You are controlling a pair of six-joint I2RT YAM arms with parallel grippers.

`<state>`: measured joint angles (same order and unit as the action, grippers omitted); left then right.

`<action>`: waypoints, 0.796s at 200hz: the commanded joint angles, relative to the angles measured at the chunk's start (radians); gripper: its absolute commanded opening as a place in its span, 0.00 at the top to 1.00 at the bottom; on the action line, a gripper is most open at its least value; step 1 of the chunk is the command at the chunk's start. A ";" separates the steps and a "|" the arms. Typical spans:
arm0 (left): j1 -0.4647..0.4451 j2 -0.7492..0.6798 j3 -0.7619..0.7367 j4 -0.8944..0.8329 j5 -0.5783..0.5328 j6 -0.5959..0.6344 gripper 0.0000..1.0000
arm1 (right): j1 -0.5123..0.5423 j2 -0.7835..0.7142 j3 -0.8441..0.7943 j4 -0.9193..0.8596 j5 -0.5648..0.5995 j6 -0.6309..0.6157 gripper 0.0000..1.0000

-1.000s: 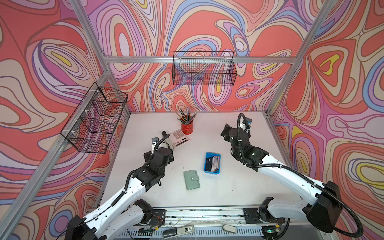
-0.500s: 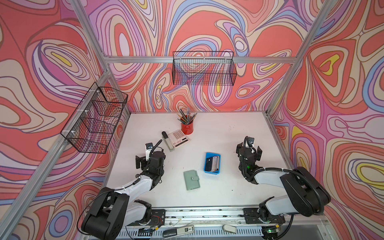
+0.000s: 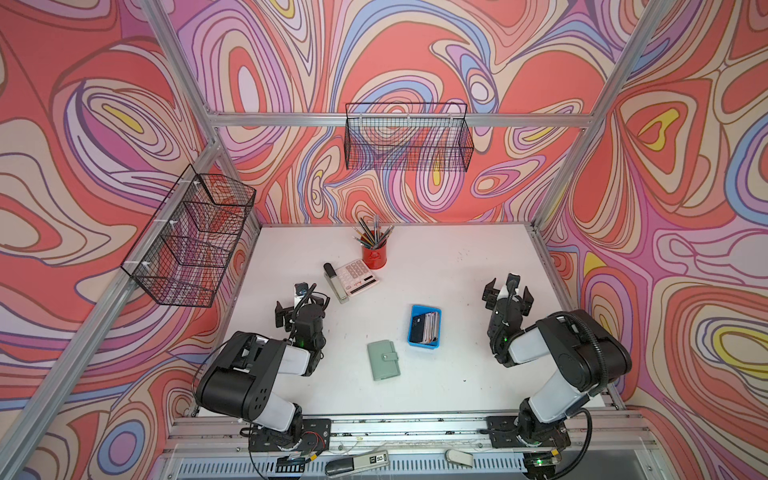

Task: Put the credit cards into the card holder

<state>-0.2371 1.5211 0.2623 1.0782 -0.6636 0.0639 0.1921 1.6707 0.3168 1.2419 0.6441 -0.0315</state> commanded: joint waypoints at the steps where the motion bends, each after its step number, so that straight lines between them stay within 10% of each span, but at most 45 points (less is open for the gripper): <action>1: 0.005 0.018 -0.002 0.126 0.126 0.053 0.00 | -0.032 -0.015 0.015 -0.040 -0.165 0.045 0.04; 47: 0.129 0.018 0.006 0.021 0.370 -0.054 0.01 | -0.094 0.032 0.004 0.004 -0.292 0.069 0.02; 159: 0.186 0.018 0.107 -0.176 0.409 -0.112 0.00 | -0.088 0.044 0.048 -0.050 -0.285 0.057 0.02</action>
<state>-0.0532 1.5517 0.3679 0.9344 -0.2756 -0.0311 0.1005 1.7004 0.3553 1.1957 0.3656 0.0315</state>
